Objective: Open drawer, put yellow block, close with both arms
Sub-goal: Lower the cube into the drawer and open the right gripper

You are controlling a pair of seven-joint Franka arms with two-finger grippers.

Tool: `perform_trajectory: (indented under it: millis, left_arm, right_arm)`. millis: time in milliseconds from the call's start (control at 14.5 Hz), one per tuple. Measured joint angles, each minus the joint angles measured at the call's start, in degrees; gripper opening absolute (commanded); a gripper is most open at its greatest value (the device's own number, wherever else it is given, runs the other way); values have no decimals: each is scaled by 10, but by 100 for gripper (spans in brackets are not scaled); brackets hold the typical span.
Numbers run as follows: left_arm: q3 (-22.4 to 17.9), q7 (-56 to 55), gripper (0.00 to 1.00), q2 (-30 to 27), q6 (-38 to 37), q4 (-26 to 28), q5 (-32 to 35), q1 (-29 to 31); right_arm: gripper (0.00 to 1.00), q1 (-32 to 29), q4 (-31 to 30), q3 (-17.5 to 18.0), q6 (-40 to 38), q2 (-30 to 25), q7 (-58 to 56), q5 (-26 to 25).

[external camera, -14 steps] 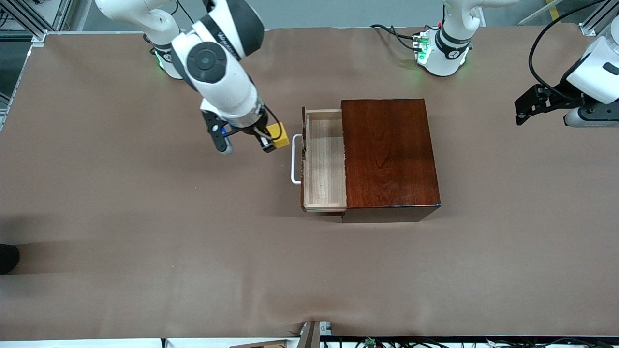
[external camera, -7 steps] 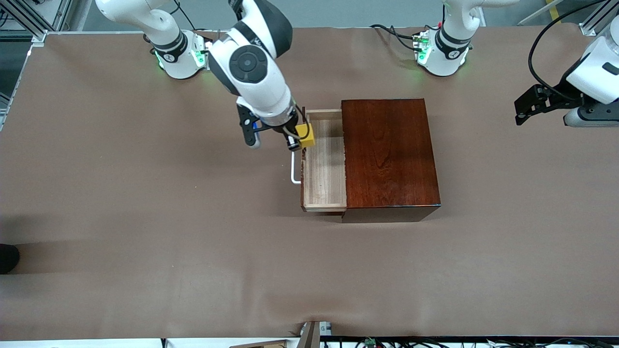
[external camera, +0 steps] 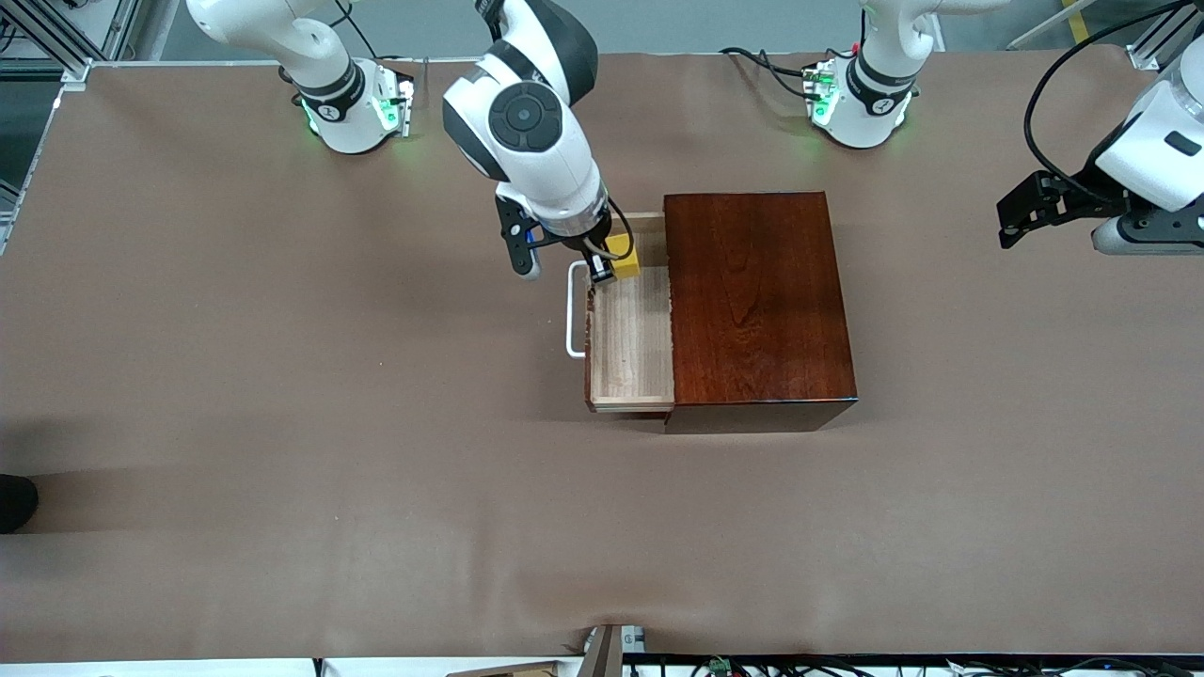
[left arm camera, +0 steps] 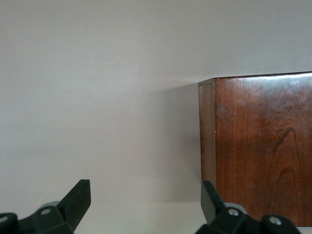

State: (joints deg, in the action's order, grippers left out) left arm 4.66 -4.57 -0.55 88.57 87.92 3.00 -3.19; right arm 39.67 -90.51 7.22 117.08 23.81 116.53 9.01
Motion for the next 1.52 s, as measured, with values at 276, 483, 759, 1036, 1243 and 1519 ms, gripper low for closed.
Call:
perform_trajectory:
  millis: [276,483,759,1036,1243,1519]
  left_arm:
    - [0,0,100,0,0,0,0,0]
    - [0,0,100,0,0,0,0,0]
    - [1,0,100,0,0,0,0,0]
    - [5,-4,100,3,0,2,0,-1]
    - [5,-4,100,10,3,3,0,-2]
    - [10,-5,100,16,11,3,0,-3]
  right_arm:
    - [0,4,11,-1,19,38,1,0]
    - [0,4,18,-2,38,58,1,0]
    - [0,7,23,-2,39,66,1,0]
    - [0,13,23,-2,51,76,1,-2]
    - [0,16,23,-2,61,86,1,-2]
    - [85,16,24,-4,61,91,1,-3]
